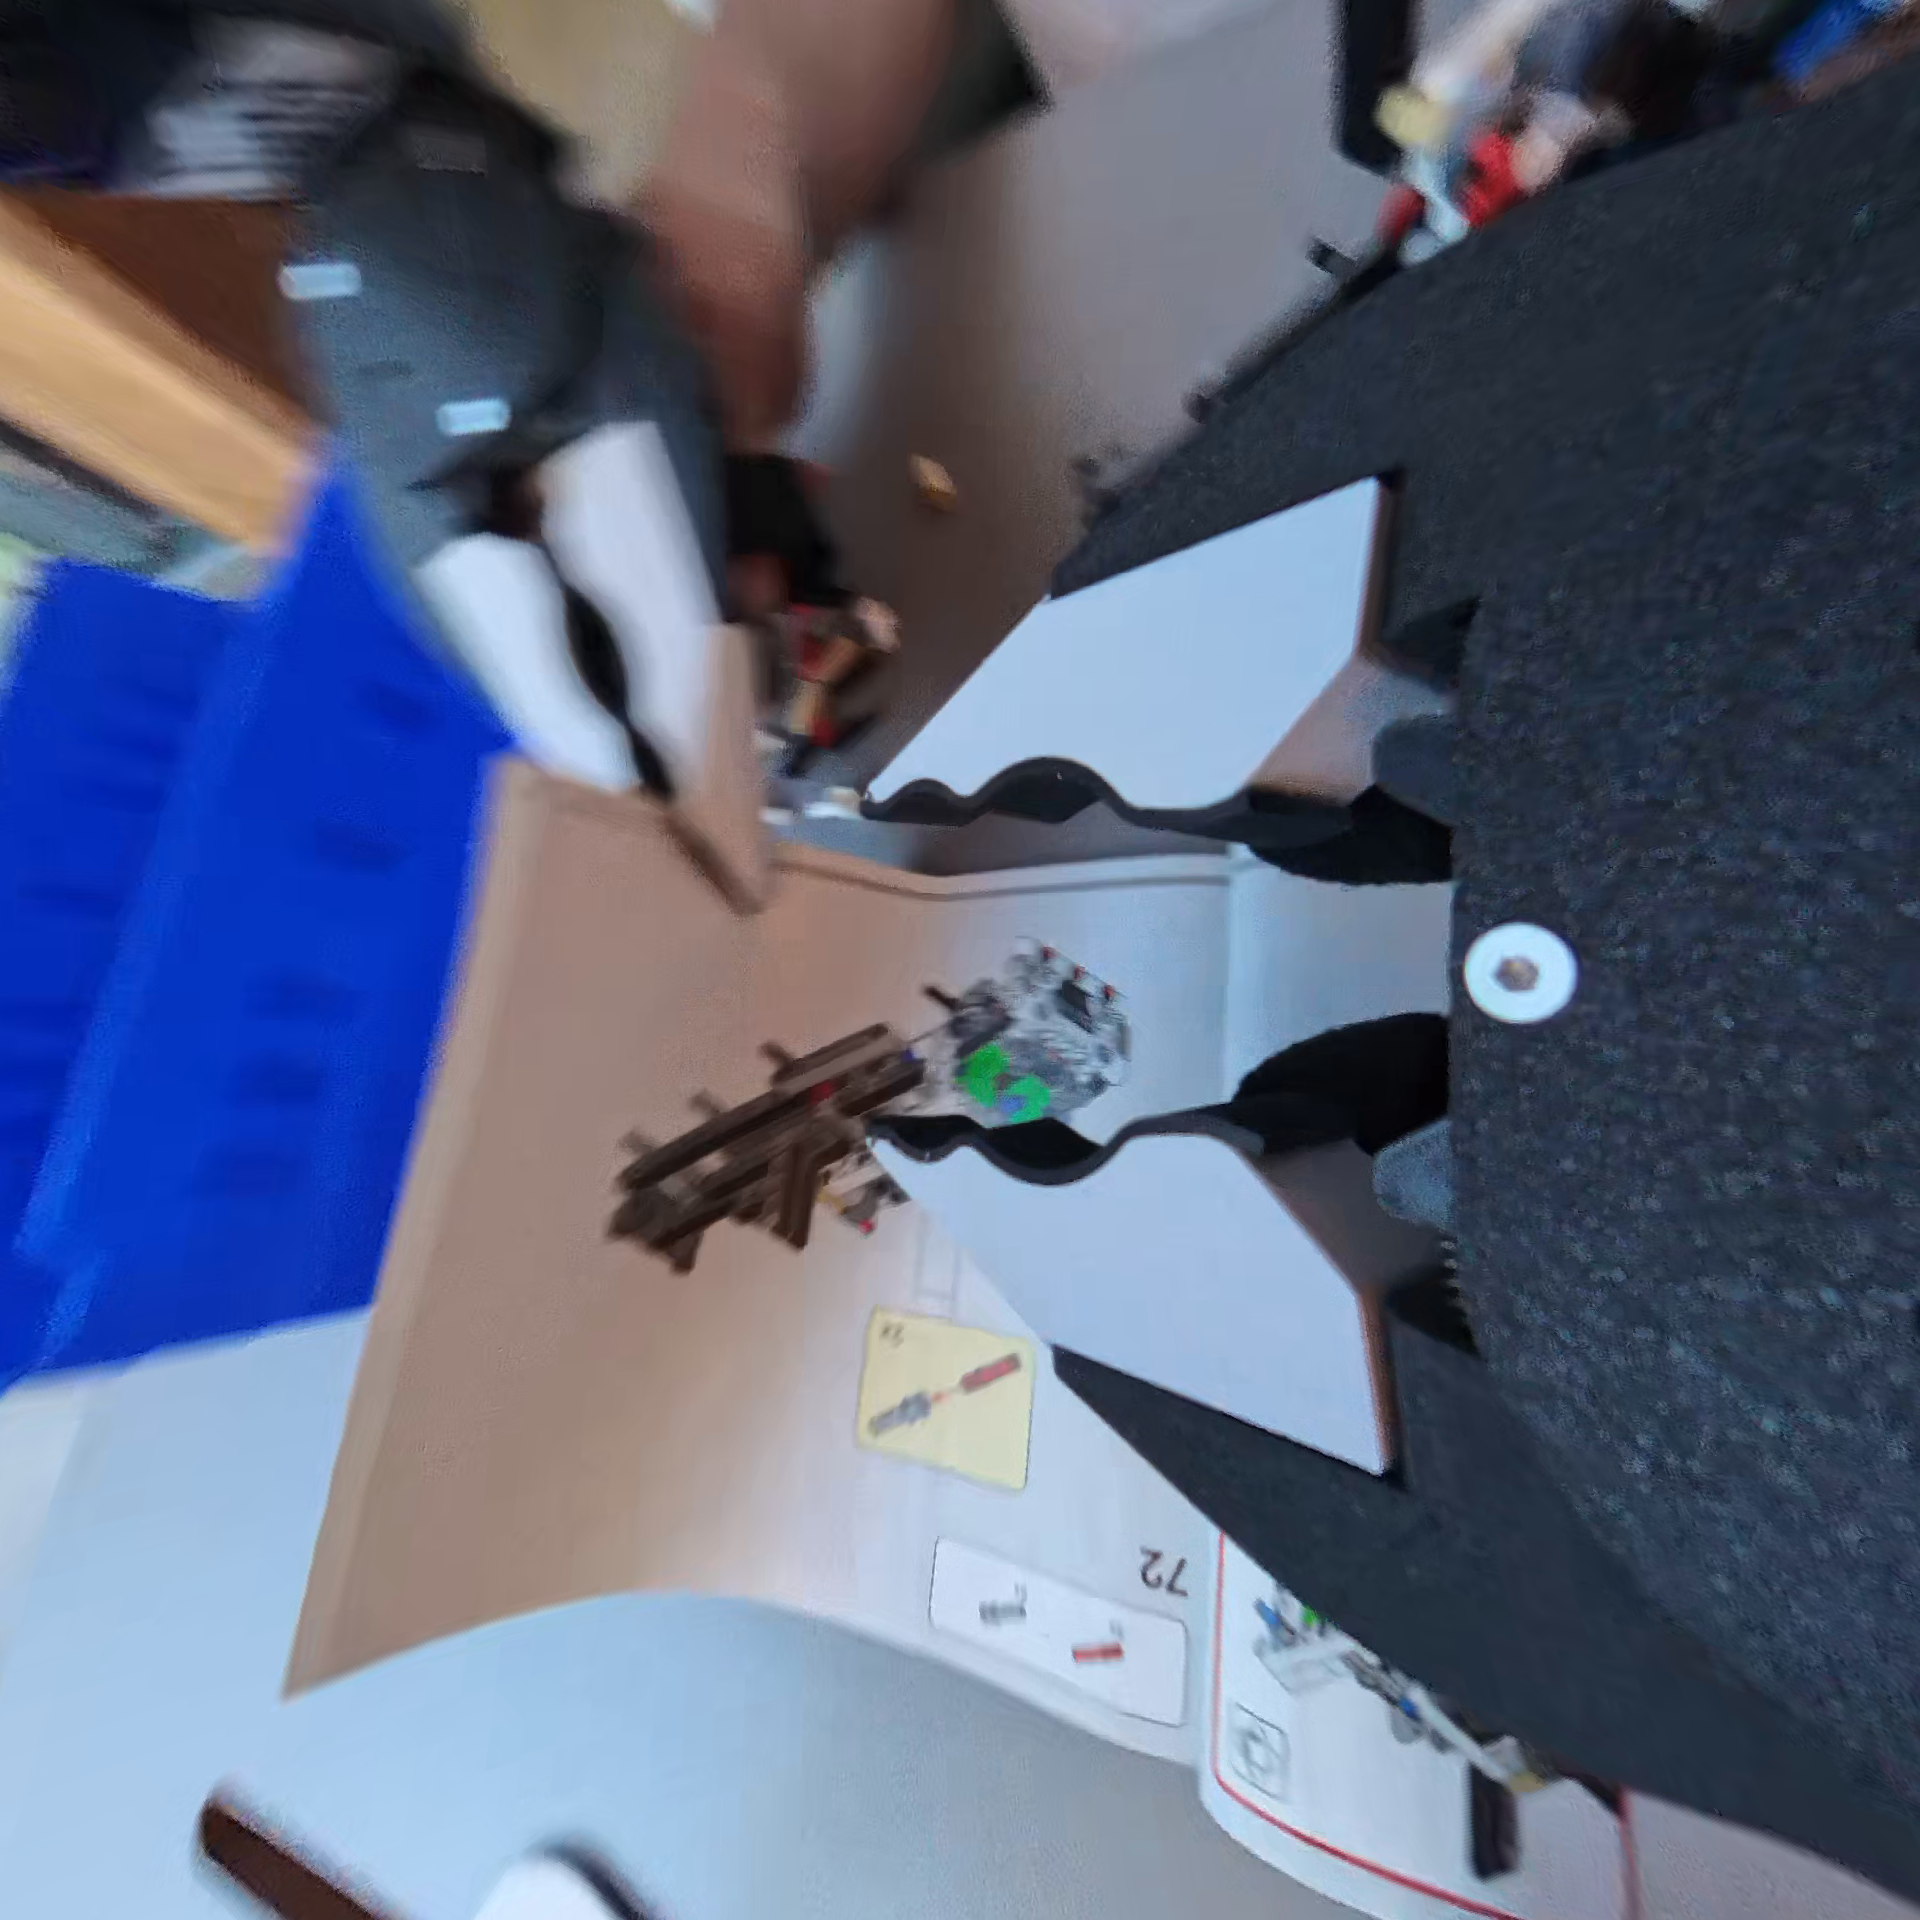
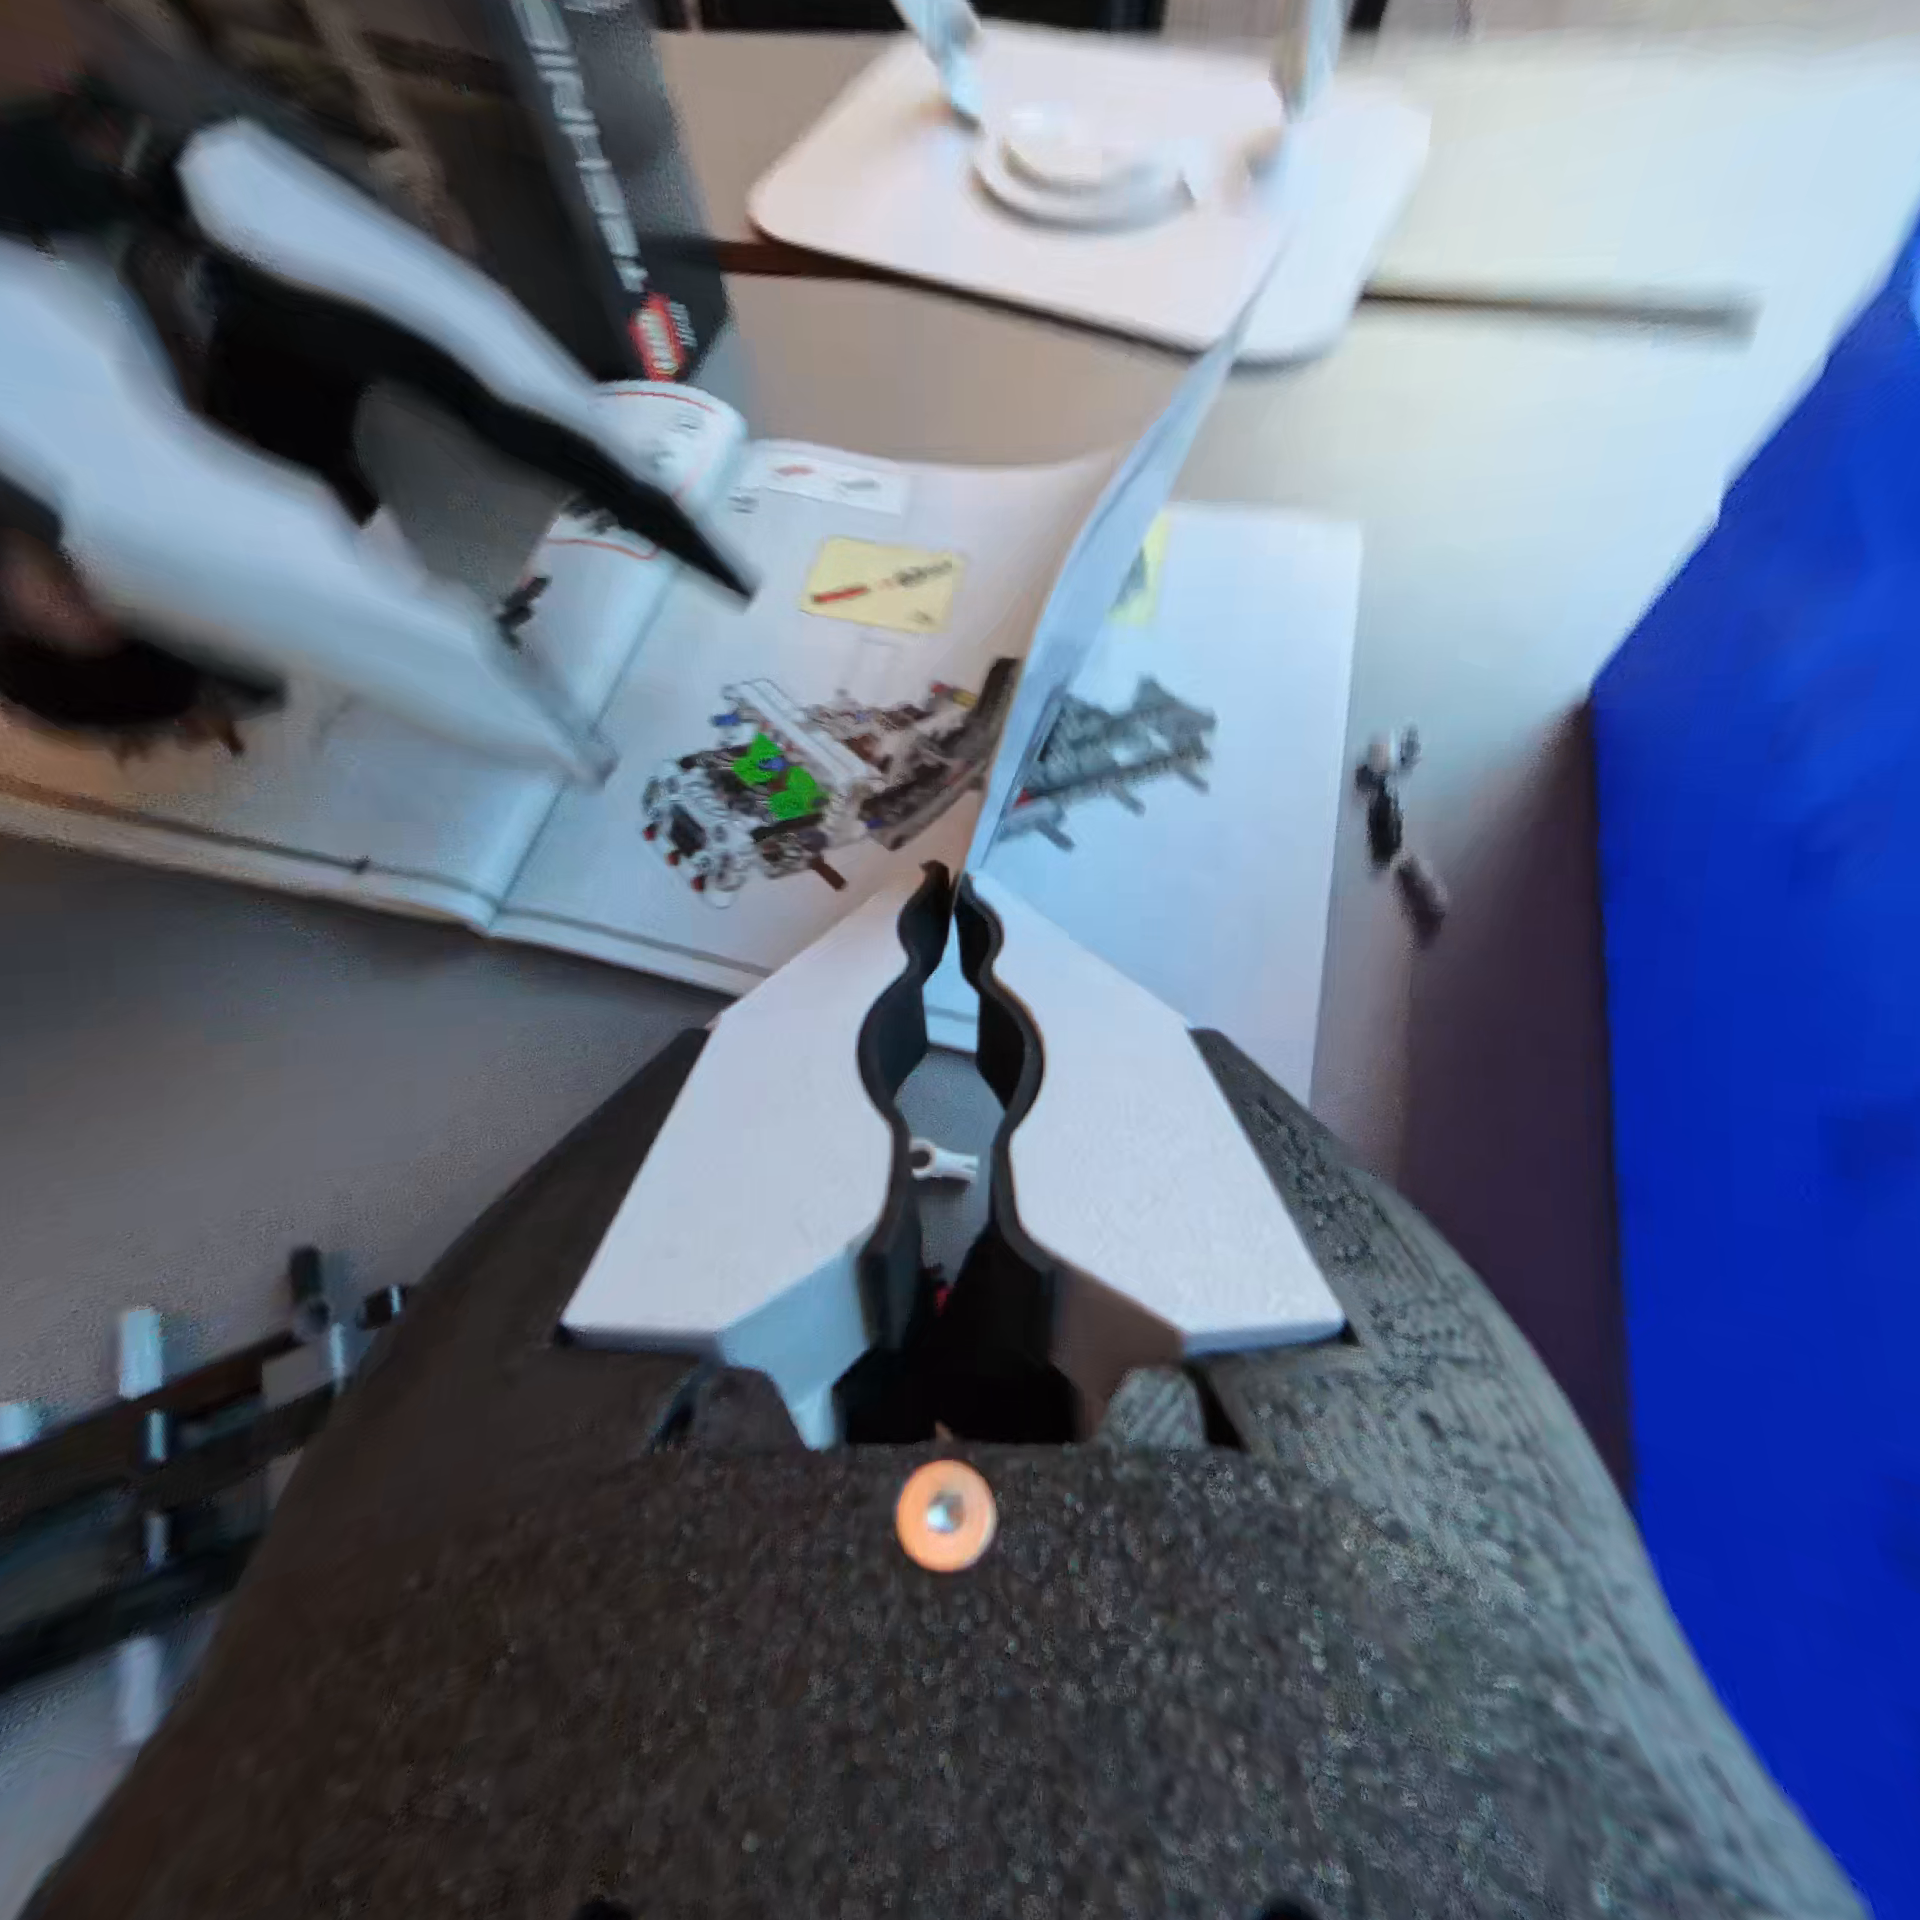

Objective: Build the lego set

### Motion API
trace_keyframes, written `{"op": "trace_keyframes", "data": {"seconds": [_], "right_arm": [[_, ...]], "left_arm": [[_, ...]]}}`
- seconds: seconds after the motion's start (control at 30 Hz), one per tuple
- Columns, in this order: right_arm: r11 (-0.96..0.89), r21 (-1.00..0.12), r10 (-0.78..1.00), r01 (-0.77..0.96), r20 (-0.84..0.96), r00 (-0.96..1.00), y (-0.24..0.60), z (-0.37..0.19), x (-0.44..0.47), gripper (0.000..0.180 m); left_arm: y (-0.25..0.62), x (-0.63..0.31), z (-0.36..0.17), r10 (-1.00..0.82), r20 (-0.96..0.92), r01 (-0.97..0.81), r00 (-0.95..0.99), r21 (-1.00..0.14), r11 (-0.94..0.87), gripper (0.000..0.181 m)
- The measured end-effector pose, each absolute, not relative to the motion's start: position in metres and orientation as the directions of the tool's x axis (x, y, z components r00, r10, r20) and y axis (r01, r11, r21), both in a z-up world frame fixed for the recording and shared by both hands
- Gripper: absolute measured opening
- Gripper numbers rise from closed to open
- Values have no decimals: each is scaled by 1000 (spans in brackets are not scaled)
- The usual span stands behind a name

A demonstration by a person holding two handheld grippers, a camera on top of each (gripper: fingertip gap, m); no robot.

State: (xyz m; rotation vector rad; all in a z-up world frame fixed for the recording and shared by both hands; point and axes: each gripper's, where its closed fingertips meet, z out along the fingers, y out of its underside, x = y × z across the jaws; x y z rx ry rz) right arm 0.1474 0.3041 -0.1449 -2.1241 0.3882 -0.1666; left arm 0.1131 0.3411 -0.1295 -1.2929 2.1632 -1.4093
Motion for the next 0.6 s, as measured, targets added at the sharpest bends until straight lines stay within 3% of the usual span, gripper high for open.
{"op": "trace_keyframes", "data": {"seconds": [0.07, 0.13, 0.2, 0.23, 0.3, 0.5, 0.6], "right_arm": [[-550, -834, -261, 53, 232, 937, 310, -133, 134, 0], [-598, -753, -204, 276, 475, 856, 314, -128, 125, 0], [-622, -666, -175, 412, 631, 756, 317, -125, 120, 0], [-636, -632, -153, 443, 666, 730, 319, -128, 118, 0], [-644, -623, -131, 444, 661, 738, 321, -135, 113, 0], [-595, -736, -124, 321, 479, 869, 321, -134, 104, 15], [-611, -725, -57, 318, 441, 896, 316, -141, 99, 24]], "left_arm": [[351, 121, -101, -806, 357, -542, -472, -839, -54, 54], [356, 121, -81, -762, 498, -557, -414, -801, -221, 54], [363, 120, -73, -701, 621, -583, -351, -731, -355, 50], [366, 118, -72, -662, 672, -597, -333, -693, -403, 38], [373, 114, -77, -613, 734, -616, -292, -635, -466, 2], [383, 110, -89, -601, 749, -588, -279, -628, -510, 0], [383, 111, -88, -610, 734, -574, -299, -649, -499, 0]]}}
